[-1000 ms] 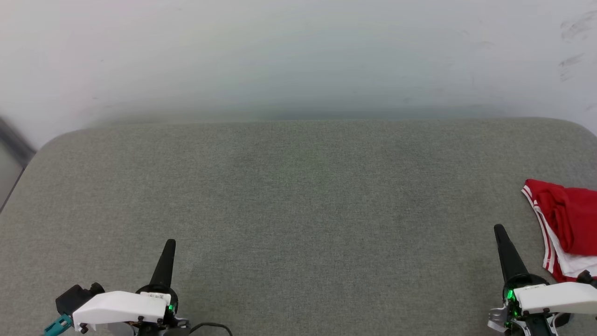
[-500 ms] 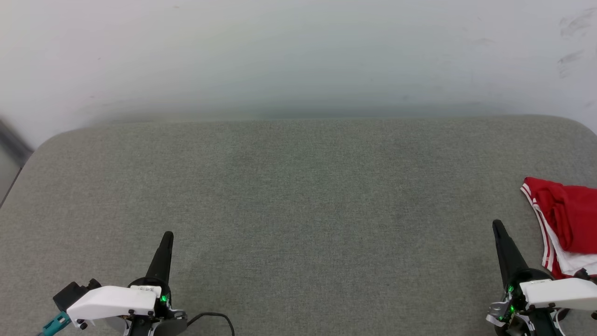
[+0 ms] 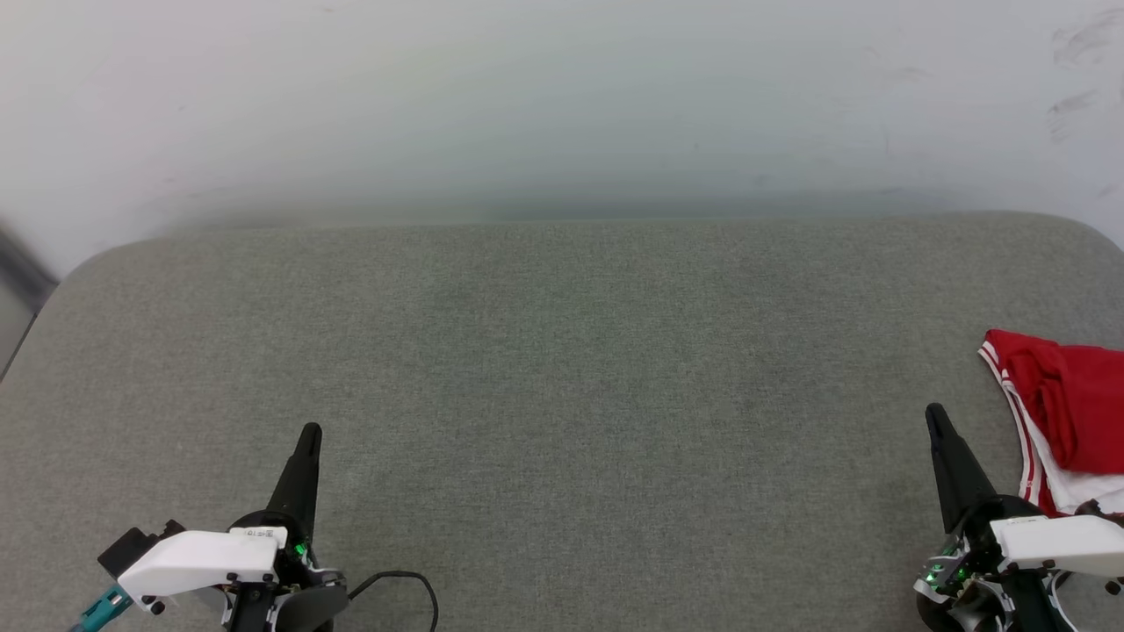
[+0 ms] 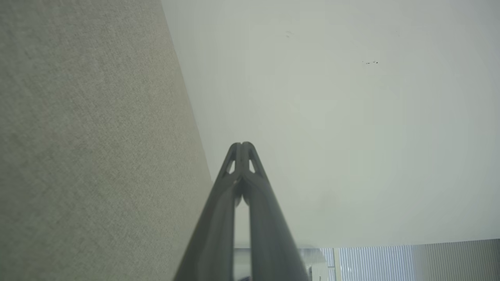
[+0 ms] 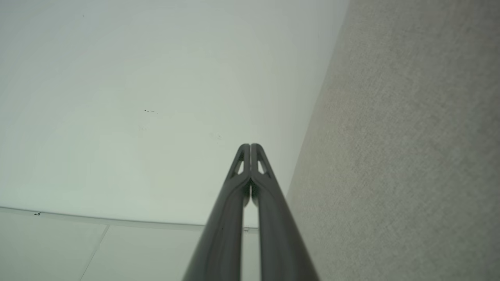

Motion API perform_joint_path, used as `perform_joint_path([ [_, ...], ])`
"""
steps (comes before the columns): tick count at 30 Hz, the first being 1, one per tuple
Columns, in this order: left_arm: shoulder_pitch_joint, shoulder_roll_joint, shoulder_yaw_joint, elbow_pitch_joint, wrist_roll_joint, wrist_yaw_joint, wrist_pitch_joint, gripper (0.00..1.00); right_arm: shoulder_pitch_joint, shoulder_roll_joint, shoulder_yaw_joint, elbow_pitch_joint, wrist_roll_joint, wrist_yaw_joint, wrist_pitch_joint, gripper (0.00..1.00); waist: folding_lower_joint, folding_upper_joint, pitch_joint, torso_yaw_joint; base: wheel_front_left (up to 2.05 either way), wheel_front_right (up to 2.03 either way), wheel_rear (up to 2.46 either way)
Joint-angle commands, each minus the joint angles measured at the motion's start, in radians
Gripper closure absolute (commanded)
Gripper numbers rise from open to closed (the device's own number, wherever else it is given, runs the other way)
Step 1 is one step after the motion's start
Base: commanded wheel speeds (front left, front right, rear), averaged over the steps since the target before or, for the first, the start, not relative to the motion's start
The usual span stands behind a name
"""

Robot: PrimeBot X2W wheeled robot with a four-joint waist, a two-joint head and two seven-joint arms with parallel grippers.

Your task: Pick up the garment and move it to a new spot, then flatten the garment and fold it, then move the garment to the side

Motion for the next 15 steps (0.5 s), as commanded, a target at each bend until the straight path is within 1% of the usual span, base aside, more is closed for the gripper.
perform_joint_path([
  [1, -0.015, 0.002, 0.006, 0.003, -0.018, -0.005, 0.006, 1.0, -0.021, -0.001, -0.002, 0.003, 0.019, 0.0, 0.005, 1.0, 0.0, 0.0, 0.001, 0.0, 0.0, 0.0, 0.0],
  [11, -0.027, 0.0, 0.014, 0.011, -0.085, -0.011, 0.026, 1.0, -0.033, 0.001, -0.004, 0.012, 0.089, 0.0, 0.023, 1.0, 0.0, 0.0, 0.005, -0.003, 0.0, 0.0, 0.0],
  [15, -0.026, 0.0, 0.015, 0.011, -0.081, -0.011, 0.025, 1.0, -0.032, 0.001, -0.004, 0.013, 0.085, 0.0, 0.024, 1.0, 0.0, 0.0, 0.005, -0.003, 0.0, 0.0, 0.0],
])
